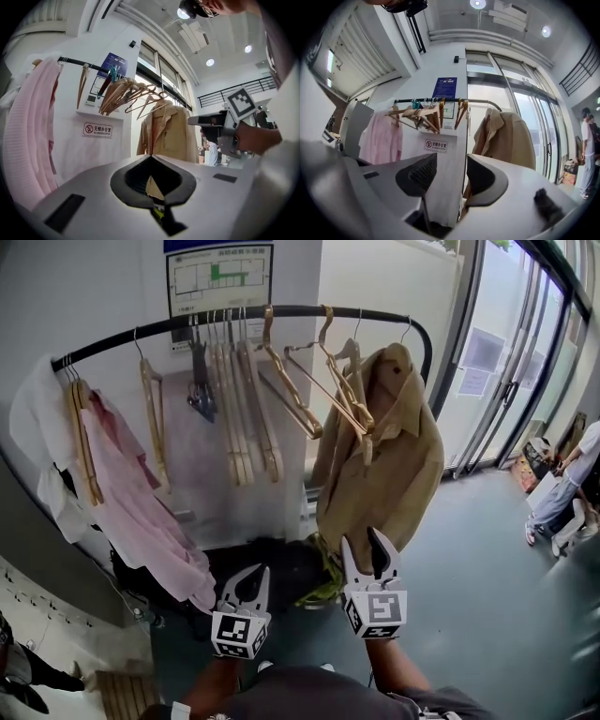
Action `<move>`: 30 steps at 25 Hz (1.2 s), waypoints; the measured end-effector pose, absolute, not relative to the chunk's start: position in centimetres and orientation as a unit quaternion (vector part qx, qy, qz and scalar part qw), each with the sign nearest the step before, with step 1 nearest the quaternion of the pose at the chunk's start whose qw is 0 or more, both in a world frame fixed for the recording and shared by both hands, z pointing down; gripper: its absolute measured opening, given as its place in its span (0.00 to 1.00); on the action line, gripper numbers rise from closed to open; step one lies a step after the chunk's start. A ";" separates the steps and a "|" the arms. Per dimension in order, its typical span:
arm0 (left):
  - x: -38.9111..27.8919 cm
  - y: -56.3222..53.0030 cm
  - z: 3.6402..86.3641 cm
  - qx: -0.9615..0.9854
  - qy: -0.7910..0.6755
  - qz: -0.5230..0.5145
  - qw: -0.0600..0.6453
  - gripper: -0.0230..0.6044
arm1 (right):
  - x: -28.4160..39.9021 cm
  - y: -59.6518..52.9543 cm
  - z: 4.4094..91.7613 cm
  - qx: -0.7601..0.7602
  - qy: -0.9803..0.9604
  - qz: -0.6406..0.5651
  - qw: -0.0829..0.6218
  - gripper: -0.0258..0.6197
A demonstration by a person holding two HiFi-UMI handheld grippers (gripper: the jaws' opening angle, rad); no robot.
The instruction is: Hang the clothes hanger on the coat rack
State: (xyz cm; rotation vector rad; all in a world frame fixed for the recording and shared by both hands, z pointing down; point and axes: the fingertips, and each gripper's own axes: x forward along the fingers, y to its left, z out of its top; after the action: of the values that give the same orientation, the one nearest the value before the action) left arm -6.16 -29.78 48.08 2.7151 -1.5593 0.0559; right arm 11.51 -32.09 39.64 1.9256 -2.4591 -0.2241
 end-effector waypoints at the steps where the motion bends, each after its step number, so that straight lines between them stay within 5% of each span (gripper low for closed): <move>1: -6.0 -30.0 47.8 0.869 -0.495 0.017 -0.001 0.05 | 10.8 -31.4 40.5 0.611 -0.788 -0.071 0.009 0.34; 4: -6.0 -29.9 47.3 0.869 -0.494 0.013 -0.002 0.05 | 9.1 -29.7 43.0 0.601 -0.797 -0.066 0.013 0.12; 6: -6.1 -29.3 47.3 0.869 -0.495 0.012 0.002 0.05 | 8.2 -28.9 44.3 0.588 -0.807 -0.051 0.015 0.06; 30: -5.2 -28.4 45.7 0.873 -0.488 -0.006 -0.003 0.05 | 5.8 -28.9 46.5 0.554 -0.831 -0.035 0.037 0.06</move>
State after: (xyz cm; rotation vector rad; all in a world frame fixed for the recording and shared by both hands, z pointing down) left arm -5.17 -28.45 45.67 2.7473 -1.5348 -0.0175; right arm 5.80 -28.93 46.54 1.7002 -2.5508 -0.1066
